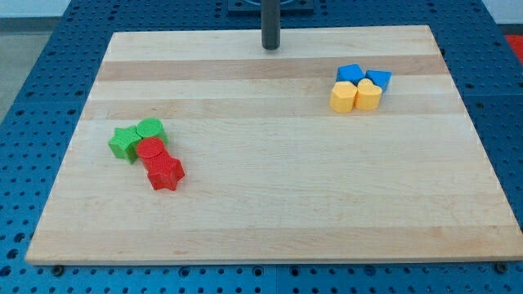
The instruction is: Move the red circle to the top right of the green circle
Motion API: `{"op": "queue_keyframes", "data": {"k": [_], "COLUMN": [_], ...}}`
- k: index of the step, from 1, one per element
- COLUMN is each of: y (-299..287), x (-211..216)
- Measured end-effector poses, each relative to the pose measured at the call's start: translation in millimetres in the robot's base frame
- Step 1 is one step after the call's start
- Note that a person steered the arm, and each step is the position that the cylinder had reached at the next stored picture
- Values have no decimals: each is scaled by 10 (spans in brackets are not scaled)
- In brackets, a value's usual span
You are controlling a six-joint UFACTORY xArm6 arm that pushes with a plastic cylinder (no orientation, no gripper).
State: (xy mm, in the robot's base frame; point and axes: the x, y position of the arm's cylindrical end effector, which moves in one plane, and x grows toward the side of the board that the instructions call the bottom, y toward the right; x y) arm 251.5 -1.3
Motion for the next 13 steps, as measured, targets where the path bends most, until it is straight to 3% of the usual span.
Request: {"op": "queue_keyframes", "data": {"k": [3,9,11,13], "y": [1,1,-27,-343], "x": [1177,1496,1928,2731]}}
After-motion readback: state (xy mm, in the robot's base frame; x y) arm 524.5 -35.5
